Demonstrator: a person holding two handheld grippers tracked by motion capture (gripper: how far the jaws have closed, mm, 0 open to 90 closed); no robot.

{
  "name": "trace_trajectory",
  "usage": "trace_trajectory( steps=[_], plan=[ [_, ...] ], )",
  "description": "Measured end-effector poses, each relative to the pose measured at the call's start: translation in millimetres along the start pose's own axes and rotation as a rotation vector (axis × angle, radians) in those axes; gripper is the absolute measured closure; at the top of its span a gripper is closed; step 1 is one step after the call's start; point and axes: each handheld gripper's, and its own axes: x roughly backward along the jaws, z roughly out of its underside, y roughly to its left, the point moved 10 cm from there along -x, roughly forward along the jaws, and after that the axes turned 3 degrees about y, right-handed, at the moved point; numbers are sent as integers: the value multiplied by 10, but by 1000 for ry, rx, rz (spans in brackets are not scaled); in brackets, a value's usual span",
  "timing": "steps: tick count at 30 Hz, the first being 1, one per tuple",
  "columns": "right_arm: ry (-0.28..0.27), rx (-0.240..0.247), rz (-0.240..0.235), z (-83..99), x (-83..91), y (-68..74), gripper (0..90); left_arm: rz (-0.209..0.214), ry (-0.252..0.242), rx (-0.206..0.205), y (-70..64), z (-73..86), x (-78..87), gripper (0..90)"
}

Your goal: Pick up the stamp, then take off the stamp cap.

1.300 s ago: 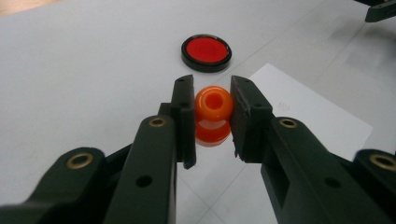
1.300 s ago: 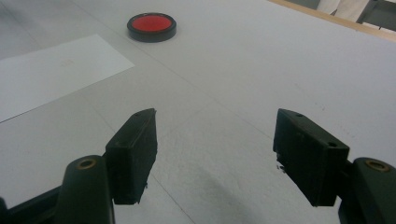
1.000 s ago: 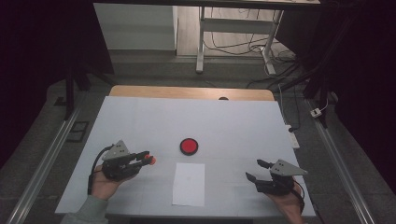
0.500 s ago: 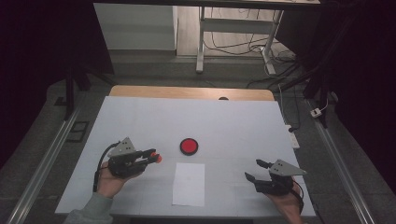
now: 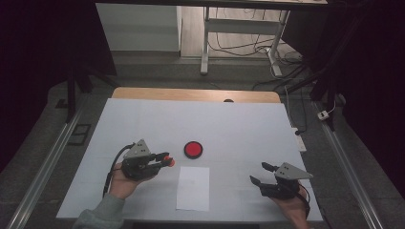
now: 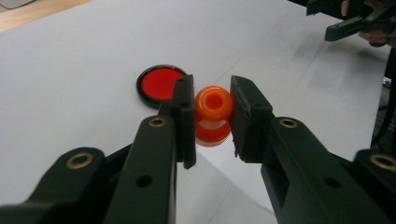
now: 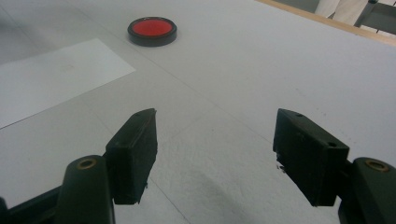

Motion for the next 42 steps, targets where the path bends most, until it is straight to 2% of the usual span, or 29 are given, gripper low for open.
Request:
trace_trajectory(
  steps=[7,20,29,42],
  plan=[
    [-1,-2,-1,0,-3,4,303,27,-6,-16,-86,-122,-111,721],
    [1,9,-3,-5,-12,20,303,65,-15,-27,-231,-211,-268,721],
    [1,11,-6,-5,-12,23,303,85,5,-41,-324,-196,-375,722],
    [-3,14,2,-13,-2,22,302,88,5,-44,-340,-193,-400,721]
  ],
)
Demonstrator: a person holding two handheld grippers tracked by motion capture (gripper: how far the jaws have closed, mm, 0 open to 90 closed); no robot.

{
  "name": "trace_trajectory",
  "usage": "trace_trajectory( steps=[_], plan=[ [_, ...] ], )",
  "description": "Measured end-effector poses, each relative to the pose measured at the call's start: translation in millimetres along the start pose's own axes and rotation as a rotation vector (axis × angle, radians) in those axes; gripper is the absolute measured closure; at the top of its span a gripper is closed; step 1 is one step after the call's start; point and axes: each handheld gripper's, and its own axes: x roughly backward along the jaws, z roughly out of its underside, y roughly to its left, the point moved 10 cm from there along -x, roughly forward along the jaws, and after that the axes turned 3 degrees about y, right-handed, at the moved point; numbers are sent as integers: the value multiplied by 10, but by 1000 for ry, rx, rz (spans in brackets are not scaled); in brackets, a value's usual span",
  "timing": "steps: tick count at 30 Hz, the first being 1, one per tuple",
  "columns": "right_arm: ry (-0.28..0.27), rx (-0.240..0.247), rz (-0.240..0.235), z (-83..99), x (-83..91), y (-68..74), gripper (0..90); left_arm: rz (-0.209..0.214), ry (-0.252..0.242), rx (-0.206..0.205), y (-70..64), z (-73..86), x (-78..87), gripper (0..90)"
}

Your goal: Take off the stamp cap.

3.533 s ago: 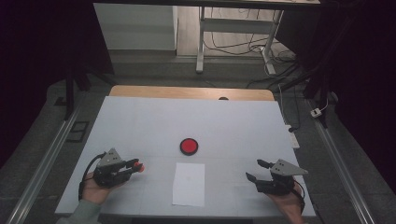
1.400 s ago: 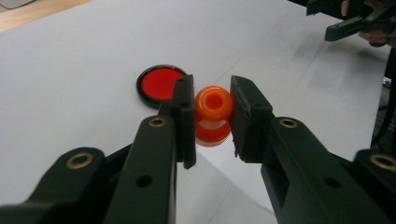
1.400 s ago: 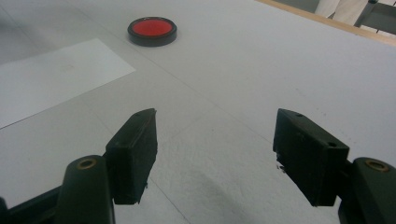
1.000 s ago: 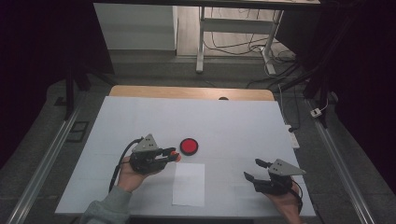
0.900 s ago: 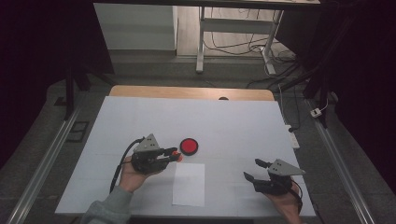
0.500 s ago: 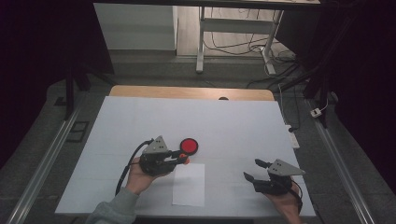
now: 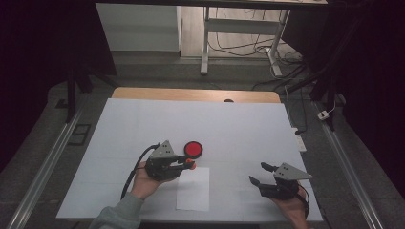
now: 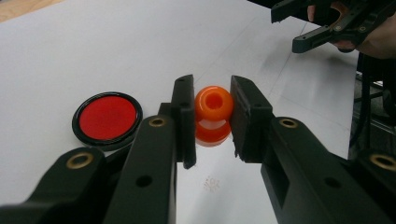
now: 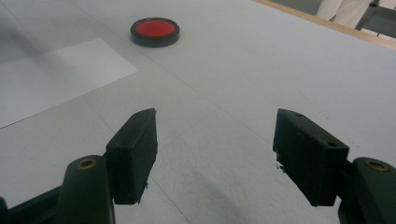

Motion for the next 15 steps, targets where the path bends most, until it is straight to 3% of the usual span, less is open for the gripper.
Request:
trace_trajectory(
  steps=[15],
  plan=[
    [-20,2,-37,-88,-54,118,302,1,2,-6,-5,-2,3,721]
  ],
)
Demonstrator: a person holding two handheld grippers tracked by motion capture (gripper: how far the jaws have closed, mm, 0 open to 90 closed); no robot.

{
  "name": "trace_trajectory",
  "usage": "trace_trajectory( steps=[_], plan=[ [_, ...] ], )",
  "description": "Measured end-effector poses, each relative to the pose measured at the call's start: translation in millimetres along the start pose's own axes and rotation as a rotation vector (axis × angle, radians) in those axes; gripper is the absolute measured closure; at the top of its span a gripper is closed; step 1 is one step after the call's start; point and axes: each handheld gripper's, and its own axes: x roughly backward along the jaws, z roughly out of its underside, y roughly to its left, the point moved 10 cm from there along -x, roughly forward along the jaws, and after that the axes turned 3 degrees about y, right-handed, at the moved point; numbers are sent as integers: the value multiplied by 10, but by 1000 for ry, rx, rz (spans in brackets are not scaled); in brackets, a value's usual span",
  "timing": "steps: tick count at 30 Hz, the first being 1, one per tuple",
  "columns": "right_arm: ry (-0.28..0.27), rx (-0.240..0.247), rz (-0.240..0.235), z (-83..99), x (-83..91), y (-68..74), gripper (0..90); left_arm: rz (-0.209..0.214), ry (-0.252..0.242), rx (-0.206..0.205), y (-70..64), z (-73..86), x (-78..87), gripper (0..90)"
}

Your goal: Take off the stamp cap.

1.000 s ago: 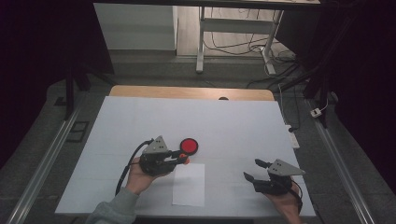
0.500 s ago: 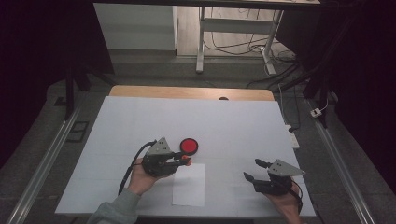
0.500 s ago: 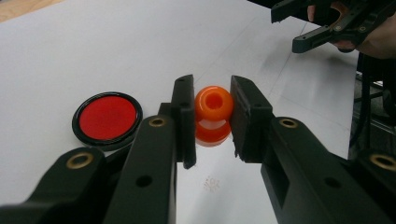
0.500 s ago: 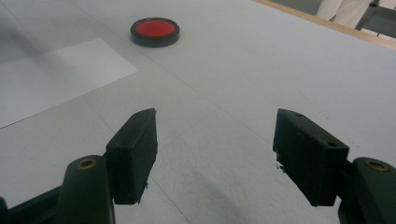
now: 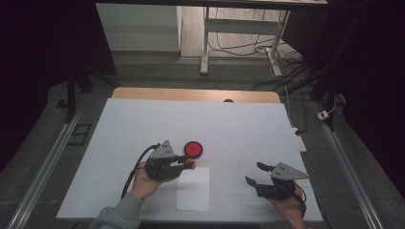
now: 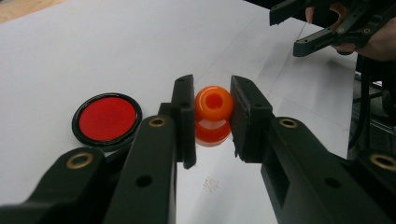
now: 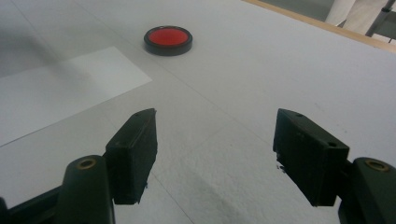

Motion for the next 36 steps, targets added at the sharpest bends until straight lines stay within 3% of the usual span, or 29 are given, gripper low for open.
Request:
trace_trajectory(
  steps=[9,17,36],
  plan=[
    [-5,-3,-24,-71,-74,96,303,4,1,-2,-14,-1,-11,722],
    [-17,-7,-75,-169,-175,245,303,6,2,-3,-18,-4,-22,722],
    [-2,47,-128,-302,-395,529,304,12,11,-7,-38,8,-50,722]
  ],
)
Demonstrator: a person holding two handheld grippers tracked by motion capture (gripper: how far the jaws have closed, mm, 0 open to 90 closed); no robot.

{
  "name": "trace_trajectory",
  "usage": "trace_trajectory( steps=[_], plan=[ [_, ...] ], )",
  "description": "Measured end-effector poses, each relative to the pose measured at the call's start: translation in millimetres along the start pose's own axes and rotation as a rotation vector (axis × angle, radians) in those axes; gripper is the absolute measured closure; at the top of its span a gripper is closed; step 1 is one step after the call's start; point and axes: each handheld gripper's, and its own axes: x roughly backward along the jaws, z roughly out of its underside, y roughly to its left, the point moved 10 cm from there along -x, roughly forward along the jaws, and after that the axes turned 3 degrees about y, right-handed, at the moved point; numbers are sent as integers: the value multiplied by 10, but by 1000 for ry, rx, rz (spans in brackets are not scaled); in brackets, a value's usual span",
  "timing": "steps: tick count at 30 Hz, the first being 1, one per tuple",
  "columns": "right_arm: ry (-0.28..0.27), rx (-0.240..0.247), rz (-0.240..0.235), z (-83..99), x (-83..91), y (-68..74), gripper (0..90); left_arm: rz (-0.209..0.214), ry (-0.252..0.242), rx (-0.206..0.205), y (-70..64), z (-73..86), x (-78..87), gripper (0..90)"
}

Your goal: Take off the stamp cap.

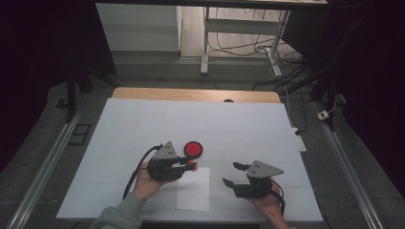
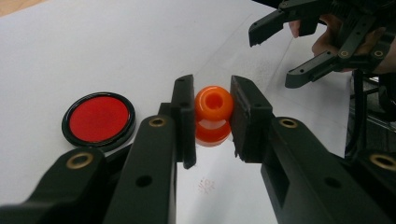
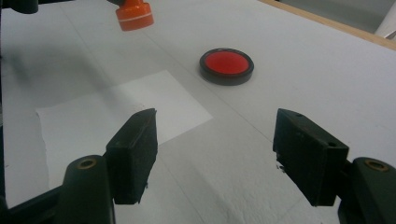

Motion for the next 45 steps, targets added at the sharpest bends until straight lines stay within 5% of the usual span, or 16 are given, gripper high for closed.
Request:
trace_trajectory(
  steps=[45],
  plan=[
    [-2,96,-96,-367,-491,478,321,11,9,-16,-59,2,-47,722]
  ],
)
